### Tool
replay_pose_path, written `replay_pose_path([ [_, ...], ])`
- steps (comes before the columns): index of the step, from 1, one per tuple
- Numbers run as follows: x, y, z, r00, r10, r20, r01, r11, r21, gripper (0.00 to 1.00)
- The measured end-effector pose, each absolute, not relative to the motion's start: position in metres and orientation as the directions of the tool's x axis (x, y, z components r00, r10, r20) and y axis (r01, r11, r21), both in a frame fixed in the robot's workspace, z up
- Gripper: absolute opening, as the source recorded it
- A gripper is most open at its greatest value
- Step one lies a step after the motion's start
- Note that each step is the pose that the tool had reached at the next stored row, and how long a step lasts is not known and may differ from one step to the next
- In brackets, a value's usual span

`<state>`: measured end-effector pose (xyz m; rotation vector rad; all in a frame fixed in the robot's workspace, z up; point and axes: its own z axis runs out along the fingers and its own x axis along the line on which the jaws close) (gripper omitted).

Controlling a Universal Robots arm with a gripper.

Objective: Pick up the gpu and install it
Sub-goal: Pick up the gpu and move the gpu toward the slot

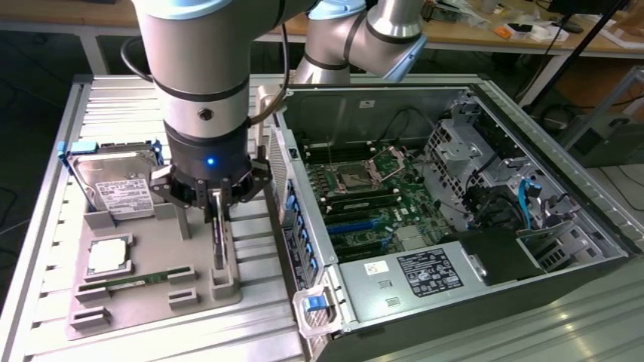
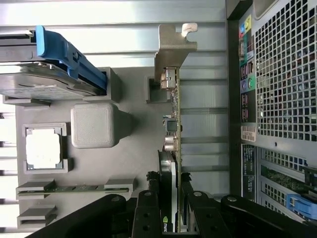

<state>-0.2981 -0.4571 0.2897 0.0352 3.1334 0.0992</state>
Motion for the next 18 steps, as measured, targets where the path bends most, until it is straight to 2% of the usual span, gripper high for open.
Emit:
replay_pose_path([
  [18,-0.2981,-0.4571,0.2985,-1.0,0.023,-0.006,0.022,0.998,0.063,0.27],
])
